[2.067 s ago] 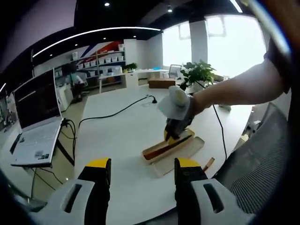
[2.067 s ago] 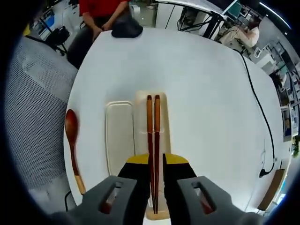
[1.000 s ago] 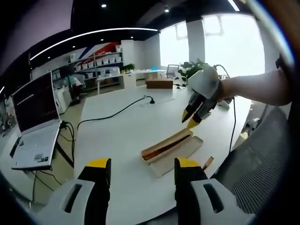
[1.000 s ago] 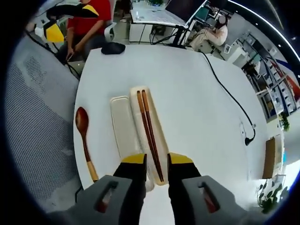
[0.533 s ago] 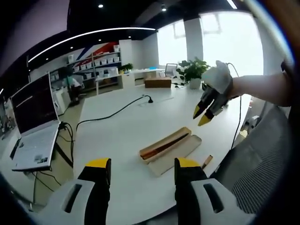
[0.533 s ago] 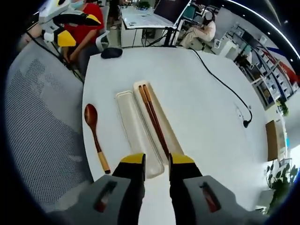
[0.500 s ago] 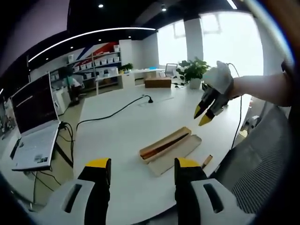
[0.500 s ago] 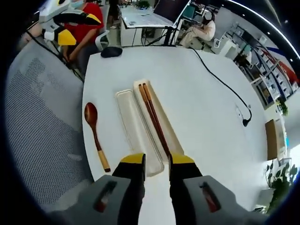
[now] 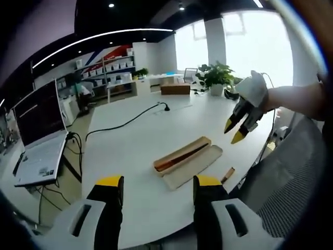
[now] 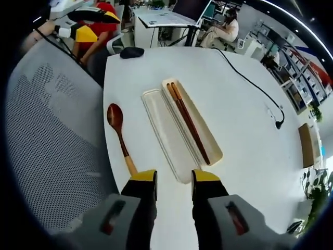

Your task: Arrange the utensils inside the cutlery case until each visible utensil rests in its matching compartment.

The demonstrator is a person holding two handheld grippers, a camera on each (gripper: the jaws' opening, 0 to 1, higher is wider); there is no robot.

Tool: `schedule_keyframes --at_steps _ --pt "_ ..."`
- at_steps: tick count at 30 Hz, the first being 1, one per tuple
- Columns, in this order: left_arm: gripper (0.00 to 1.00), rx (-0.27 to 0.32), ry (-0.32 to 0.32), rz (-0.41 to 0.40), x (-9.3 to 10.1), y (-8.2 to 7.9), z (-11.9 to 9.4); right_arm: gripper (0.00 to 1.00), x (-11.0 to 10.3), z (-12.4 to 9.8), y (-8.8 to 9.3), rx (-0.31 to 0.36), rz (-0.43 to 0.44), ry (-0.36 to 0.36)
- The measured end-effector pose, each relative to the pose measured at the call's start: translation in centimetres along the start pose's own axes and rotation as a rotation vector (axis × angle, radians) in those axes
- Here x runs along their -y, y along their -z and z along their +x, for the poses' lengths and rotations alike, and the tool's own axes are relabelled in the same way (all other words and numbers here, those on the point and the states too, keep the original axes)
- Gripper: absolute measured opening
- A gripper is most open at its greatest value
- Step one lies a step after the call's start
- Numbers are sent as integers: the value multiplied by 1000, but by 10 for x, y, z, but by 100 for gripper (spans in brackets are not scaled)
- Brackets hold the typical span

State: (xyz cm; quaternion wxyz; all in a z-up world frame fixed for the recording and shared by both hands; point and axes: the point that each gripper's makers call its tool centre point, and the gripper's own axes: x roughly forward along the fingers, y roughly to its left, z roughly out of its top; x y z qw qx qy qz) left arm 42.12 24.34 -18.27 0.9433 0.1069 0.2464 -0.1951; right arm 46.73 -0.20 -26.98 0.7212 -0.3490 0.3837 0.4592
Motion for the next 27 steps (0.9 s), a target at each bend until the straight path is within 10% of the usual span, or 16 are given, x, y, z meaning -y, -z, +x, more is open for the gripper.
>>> schedule_keyframes --at_steps 27 --pt "51 -2 -21 26 3 7 -8 28 -62 30 12 -17 -77 -184"
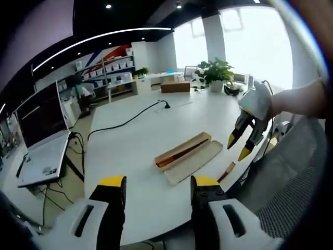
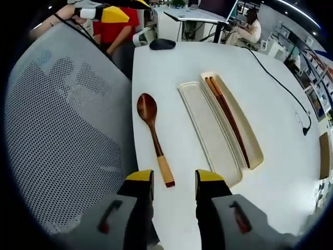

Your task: Arrange the utensils inside the cutlery case until each visible utensil rests in its matching compartment.

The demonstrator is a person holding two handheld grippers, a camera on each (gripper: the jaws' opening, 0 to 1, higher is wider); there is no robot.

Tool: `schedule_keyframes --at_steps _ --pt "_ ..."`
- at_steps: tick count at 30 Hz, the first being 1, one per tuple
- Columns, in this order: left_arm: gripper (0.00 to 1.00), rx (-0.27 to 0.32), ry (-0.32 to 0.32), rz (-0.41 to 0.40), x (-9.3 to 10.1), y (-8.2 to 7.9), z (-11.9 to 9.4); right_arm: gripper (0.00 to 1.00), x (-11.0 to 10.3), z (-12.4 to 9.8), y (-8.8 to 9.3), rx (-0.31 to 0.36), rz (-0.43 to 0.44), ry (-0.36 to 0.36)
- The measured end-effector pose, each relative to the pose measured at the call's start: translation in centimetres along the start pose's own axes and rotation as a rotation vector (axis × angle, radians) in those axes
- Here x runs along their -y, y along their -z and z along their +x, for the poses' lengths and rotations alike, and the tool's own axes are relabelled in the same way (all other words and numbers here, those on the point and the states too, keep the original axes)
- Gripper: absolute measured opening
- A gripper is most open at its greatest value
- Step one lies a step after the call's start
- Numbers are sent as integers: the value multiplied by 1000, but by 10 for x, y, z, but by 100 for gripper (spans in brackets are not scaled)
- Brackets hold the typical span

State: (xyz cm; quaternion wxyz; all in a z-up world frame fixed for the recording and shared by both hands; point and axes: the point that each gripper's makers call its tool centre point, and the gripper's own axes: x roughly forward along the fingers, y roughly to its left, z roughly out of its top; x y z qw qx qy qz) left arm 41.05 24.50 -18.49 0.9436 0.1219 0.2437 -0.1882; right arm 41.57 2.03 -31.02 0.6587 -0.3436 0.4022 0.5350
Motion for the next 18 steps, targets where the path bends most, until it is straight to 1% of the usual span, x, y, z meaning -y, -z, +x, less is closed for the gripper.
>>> schedule_keyframes --at_steps 3,5,6,7,8,10,12,14,15,17,18 --pt "51 0 -3 5 -3 -2 2 28 -2 -1 -2 6 9 -21" --pt "51 -26 6 2 -1 5 1 28 -1 1 -5 18 12 -15" --pt "51 -28 14 3 2 6 1 28 -2 1 -6 20 11 -16" --pt "51 -24 21 8 4 6 1 28 -4 3 -6 17 1 -18" --pt "50 -23 20 9 3 6 1 28 -7 4 -4 4 -26 -23" --pt "50 -11 12 -6 0 2 1 29 -13 6 -1 -17 -51 -47" --pt "51 -8 10 -8 -1 1 2 28 -11 7 -1 -15 -51 -45" --pt "51 -24 14 9 0 5 3 27 -10 7 -5 -10 -58 -34" --pt "51 -24 19 11 0 5 3 26 -9 7 -12 17 -75 -18" --pt "51 -16 19 13 0 3 3 27 -14 10 -12 23 -65 -33" --pt "51 -11 13 12 -2 1 3 27 -18 11 -10 7 -77 -47"
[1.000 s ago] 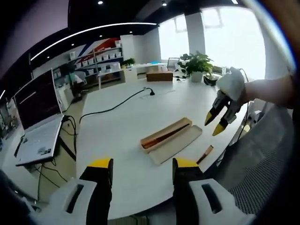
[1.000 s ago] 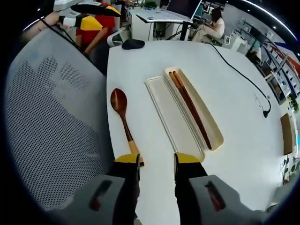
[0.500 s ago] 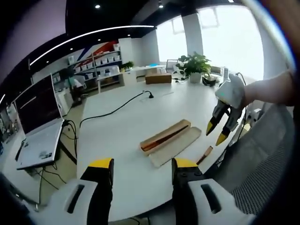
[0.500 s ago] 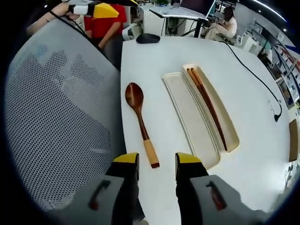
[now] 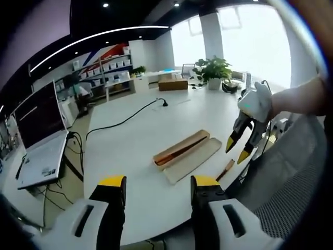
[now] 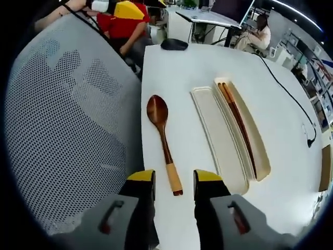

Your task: Arrange the utensils inside the cutlery case until each visible utensil rests in its matching compartment.

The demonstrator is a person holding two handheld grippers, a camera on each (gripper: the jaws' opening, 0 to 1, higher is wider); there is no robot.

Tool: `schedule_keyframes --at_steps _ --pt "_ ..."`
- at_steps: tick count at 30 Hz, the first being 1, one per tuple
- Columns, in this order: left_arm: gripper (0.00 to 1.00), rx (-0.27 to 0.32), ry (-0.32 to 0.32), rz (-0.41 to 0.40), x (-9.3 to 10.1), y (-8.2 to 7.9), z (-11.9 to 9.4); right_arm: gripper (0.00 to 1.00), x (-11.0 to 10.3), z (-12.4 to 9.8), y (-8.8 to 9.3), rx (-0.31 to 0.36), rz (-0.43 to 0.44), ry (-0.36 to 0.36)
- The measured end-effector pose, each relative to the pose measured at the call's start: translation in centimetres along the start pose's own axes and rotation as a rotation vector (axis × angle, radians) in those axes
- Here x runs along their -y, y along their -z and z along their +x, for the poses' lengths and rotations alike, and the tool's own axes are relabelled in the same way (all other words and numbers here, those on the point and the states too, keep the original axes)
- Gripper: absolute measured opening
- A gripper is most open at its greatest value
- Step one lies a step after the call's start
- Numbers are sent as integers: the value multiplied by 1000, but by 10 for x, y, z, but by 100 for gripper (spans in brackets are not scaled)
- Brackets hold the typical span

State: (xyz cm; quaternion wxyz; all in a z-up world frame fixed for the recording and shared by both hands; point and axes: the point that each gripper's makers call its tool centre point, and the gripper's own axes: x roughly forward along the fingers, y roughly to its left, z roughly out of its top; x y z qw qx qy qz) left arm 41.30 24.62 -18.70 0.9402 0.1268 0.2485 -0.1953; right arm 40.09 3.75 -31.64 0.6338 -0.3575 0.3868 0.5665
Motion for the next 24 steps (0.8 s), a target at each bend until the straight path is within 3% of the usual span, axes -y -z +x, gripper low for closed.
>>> schedule_keyframes --at_steps 3,12,19,24 --pt "51 6 -3 6 -1 -3 1 25 1 6 -4 -7 -48 27" --pt "51 3 -3 10 -3 -4 2 26 -5 20 -16 -19 -79 -34" --pt "51 13 0 16 -4 -7 3 21 -10 34 -8 -92 -137 -87" --pt "51 14 3 1 -3 -6 3 23 -5 46 -9 -130 -153 -69"
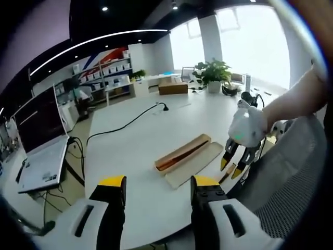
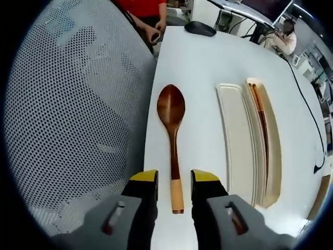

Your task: Arrange the utensils inside the cutlery case until each visible utensil rests in its matching compartment.

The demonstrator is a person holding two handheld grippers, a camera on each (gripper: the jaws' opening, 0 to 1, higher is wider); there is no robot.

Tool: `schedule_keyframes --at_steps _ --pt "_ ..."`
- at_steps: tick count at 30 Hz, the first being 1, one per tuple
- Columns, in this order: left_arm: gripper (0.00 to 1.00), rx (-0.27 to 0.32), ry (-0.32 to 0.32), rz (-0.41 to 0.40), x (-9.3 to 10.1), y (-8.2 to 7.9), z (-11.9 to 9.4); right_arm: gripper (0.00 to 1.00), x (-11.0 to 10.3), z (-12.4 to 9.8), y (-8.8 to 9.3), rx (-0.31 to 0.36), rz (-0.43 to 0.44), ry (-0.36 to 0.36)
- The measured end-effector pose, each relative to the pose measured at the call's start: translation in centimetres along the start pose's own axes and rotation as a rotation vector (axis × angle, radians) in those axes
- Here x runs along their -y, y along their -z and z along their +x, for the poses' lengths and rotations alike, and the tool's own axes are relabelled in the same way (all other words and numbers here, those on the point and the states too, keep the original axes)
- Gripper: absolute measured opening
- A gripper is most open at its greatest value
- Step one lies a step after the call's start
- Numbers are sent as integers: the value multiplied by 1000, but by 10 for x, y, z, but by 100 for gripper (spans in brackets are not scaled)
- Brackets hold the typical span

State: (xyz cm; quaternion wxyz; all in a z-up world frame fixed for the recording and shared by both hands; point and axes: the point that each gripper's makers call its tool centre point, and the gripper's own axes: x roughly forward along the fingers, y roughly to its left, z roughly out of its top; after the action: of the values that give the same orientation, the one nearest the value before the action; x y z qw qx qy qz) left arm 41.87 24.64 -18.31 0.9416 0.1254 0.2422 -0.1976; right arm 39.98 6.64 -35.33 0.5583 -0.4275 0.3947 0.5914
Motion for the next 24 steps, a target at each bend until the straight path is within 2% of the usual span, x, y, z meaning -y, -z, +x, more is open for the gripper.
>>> schedule_keyframes --at_steps 8,11,13,16,24 --pt "51 -8 -7 5 -3 1 0 24 -5 13 -11 -36 -54 -19" --pt "51 1 -16 -6 -6 -1 0 28 -6 16 -15 -42 -68 -26" --pt "51 2 -10 0 -4 -1 1 29 -7 17 -19 -45 -120 -29" --pt "51 0 -6 6 -3 -2 1 28 -6 18 -20 -38 -82 -42" --pt "51 28 -20 -16 -6 -7 -1 24 -3 18 -21 -20 -55 -27"
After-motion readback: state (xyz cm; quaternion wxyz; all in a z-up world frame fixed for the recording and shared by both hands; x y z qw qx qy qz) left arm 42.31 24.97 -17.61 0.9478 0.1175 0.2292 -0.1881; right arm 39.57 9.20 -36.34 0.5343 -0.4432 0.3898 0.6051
